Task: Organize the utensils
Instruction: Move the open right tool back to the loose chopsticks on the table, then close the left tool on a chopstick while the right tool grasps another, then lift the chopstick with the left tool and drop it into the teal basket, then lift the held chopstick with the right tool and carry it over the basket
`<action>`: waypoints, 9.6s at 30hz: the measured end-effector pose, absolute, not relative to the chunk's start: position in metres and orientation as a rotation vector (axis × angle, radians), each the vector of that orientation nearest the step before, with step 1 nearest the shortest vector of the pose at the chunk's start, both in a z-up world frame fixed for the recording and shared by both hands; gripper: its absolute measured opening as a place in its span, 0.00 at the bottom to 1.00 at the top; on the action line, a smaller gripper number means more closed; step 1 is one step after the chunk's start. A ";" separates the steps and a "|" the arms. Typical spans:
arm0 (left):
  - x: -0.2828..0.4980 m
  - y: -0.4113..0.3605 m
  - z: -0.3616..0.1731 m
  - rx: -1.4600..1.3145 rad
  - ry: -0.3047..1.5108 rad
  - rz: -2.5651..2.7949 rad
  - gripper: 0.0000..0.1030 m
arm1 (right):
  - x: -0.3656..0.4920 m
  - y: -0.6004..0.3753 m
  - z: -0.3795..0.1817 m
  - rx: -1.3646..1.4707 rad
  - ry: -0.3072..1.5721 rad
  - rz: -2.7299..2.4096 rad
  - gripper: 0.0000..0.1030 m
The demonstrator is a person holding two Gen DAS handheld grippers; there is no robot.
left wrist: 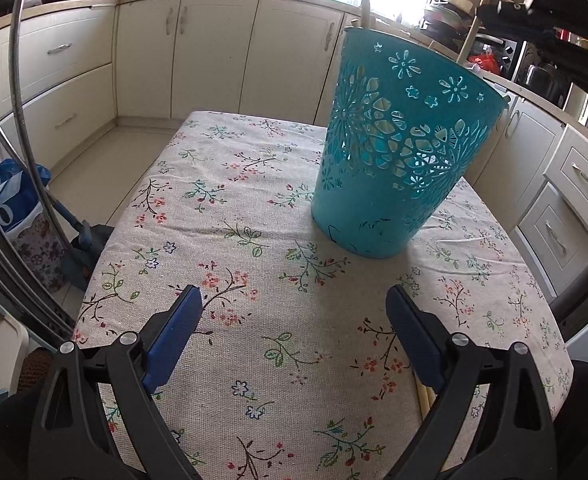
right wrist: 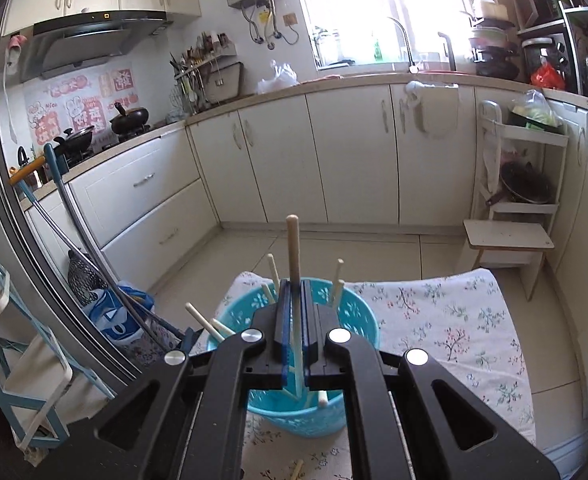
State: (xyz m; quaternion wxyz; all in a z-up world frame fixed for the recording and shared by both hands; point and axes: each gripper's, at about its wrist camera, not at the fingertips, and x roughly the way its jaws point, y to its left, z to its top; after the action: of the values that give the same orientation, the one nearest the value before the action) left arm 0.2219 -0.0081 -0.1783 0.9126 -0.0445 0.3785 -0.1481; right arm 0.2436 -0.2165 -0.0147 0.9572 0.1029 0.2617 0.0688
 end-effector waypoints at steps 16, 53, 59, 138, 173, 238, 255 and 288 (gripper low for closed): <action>0.221 -0.007 -0.179 -0.096 0.779 -0.285 0.87 | 0.139 -0.196 -0.106 0.262 0.710 0.171 0.17; 0.215 -0.051 -0.180 0.075 0.836 -0.323 0.88 | 0.131 -0.243 -0.195 0.188 0.866 0.026 0.05; 0.216 -0.085 -0.186 0.151 0.888 -0.350 0.81 | 0.127 -0.253 -0.198 0.261 0.846 0.053 0.05; 0.212 -0.077 -0.195 0.104 0.920 -0.412 0.19 | 0.146 -0.248 -0.196 0.232 0.888 0.085 0.06; 0.265 -0.050 0.028 -0.239 0.354 -0.558 0.05 | 0.142 -0.246 -0.200 0.223 0.855 0.089 0.06; 0.229 0.004 -0.184 -0.139 0.812 -0.281 0.76 | 0.149 -0.217 -0.194 -0.016 0.898 0.019 0.06; 0.233 0.000 -0.188 -0.135 0.845 -0.286 0.77 | 0.143 -0.265 -0.074 0.562 0.565 0.300 0.05; 0.237 -0.004 -0.191 -0.135 0.865 -0.327 0.77 | 0.309 -0.229 -0.002 0.476 0.319 0.153 0.06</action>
State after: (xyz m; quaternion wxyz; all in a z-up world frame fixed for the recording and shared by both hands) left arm 0.2371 -0.0035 -0.1908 0.8929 -0.0653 0.4168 -0.1574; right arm 0.3086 -0.2290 -0.0018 0.9563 0.2347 0.1574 0.0755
